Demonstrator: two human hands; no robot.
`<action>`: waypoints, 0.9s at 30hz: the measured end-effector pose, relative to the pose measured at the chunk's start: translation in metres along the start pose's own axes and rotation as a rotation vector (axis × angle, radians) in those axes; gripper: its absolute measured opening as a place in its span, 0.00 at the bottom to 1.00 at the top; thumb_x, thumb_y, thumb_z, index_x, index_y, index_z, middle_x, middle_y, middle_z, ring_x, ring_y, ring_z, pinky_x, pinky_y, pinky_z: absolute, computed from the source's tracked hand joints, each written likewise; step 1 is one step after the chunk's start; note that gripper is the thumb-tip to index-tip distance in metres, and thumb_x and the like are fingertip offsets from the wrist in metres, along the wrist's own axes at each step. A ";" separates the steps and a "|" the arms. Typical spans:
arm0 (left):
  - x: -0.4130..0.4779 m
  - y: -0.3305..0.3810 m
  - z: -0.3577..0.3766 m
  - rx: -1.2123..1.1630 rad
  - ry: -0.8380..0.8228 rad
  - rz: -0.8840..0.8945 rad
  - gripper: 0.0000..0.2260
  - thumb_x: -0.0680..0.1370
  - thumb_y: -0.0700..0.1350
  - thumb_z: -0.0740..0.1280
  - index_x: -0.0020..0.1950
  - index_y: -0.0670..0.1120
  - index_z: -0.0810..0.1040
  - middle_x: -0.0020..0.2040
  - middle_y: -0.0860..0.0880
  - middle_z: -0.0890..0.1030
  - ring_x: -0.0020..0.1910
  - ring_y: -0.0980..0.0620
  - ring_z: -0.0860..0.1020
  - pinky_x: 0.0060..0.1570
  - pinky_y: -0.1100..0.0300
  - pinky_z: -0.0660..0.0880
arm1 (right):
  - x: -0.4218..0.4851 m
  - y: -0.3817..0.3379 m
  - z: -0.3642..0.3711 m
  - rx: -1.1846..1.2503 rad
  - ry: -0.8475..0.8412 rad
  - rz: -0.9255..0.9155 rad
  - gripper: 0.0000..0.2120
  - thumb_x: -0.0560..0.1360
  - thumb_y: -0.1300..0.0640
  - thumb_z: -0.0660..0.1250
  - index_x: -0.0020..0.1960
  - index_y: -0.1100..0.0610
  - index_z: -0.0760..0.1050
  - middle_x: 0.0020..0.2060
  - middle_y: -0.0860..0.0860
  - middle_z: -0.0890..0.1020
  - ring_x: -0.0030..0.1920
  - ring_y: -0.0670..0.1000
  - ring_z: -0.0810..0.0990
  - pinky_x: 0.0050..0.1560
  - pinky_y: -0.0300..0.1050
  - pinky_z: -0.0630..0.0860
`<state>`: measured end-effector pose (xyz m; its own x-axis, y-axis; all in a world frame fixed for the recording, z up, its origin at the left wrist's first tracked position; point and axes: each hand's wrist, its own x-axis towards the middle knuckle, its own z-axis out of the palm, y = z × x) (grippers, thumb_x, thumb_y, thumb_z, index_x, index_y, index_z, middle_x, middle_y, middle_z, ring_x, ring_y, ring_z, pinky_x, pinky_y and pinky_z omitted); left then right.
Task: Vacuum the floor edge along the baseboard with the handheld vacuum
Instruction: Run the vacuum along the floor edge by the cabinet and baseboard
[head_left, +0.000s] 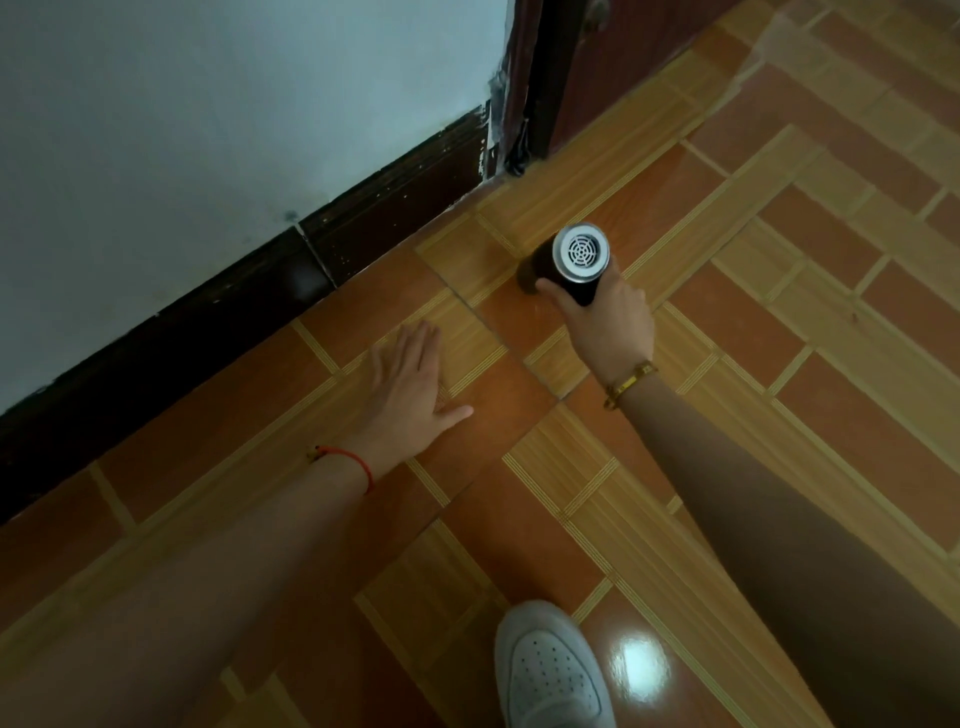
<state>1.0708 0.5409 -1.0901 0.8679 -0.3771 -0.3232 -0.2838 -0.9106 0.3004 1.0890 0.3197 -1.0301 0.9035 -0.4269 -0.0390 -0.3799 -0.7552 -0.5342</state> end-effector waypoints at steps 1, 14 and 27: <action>0.005 -0.003 -0.001 -0.008 0.020 -0.010 0.46 0.76 0.64 0.64 0.81 0.44 0.42 0.81 0.44 0.43 0.80 0.44 0.40 0.74 0.37 0.39 | 0.009 -0.006 0.003 0.006 -0.003 0.002 0.39 0.71 0.33 0.66 0.72 0.57 0.65 0.52 0.54 0.83 0.50 0.56 0.82 0.46 0.54 0.81; 0.039 -0.032 -0.006 -0.076 0.137 -0.096 0.45 0.75 0.64 0.64 0.81 0.46 0.43 0.82 0.46 0.42 0.80 0.46 0.39 0.75 0.37 0.41 | 0.066 -0.068 0.052 -0.028 -0.040 -0.182 0.37 0.72 0.32 0.64 0.71 0.56 0.66 0.51 0.53 0.83 0.47 0.54 0.82 0.38 0.48 0.78; 0.018 -0.021 -0.006 -0.022 0.090 -0.044 0.45 0.76 0.64 0.64 0.81 0.45 0.42 0.81 0.45 0.42 0.80 0.44 0.39 0.75 0.36 0.40 | 0.037 -0.006 -0.001 -0.019 -0.023 -0.029 0.37 0.71 0.35 0.67 0.72 0.56 0.65 0.57 0.53 0.82 0.54 0.55 0.81 0.48 0.52 0.81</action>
<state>1.0951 0.5541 -1.0964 0.9127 -0.3192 -0.2553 -0.2361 -0.9216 0.3080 1.1244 0.3080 -1.0274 0.9184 -0.3932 -0.0434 -0.3570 -0.7765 -0.5192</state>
